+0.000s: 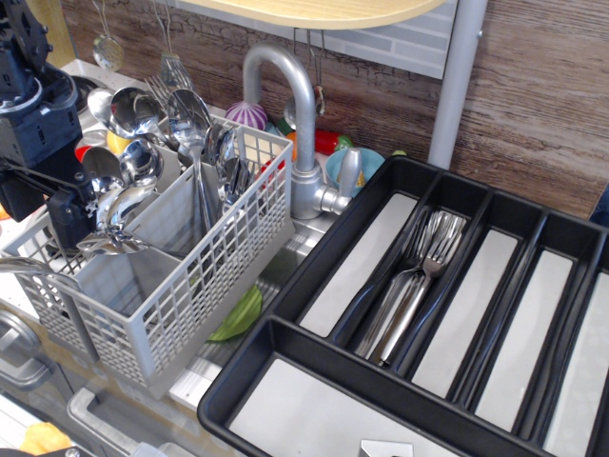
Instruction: Put fork from basket to tray
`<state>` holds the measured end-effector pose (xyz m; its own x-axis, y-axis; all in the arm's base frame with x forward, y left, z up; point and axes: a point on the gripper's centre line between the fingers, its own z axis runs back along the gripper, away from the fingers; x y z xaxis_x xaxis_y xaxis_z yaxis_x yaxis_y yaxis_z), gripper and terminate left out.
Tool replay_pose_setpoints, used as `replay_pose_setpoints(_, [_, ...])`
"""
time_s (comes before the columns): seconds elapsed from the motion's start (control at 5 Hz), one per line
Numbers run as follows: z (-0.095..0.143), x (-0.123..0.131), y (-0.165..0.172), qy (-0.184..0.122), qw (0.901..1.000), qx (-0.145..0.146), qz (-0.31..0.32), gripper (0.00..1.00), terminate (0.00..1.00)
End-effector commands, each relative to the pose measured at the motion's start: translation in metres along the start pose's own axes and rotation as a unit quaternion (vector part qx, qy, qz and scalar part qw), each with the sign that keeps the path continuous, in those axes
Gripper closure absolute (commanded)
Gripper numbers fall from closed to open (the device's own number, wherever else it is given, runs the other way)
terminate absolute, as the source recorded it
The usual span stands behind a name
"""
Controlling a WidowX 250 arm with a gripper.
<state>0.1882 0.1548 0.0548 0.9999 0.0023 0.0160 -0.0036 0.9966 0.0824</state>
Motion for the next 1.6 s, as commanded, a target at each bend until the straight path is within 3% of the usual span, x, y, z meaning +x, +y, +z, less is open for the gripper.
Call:
replay_pose_setpoints(0.0, [0.000, 0.000, 0.000, 0.000, 1.0000, 0.000, 0.000, 0.00, 0.00])
replay_pose_setpoints(0.2, [-0.004, -0.010, 0.001, 0.003, 0.9999, -0.006, 0.010, 0.00, 0.00])
replay_pose_setpoints(0.6, [-0.021, -0.024, 0.008, 0.035, 0.9968, -0.070, 0.020, 0.00, 0.00])
replay_pose_setpoints(0.8, [-0.028, -0.029, 0.007, 0.042, 0.9953, -0.085, 0.022, 0.00, 0.00])
replay_pose_setpoints(1.0, [-0.029, -0.037, 0.001, 0.041, 0.9947, -0.088, 0.033, 1.00, 0.00])
replay_pose_setpoints(1.4, [0.008, -0.044, -0.021, 0.054, 0.9950, -0.061, 0.058, 1.00, 0.00])
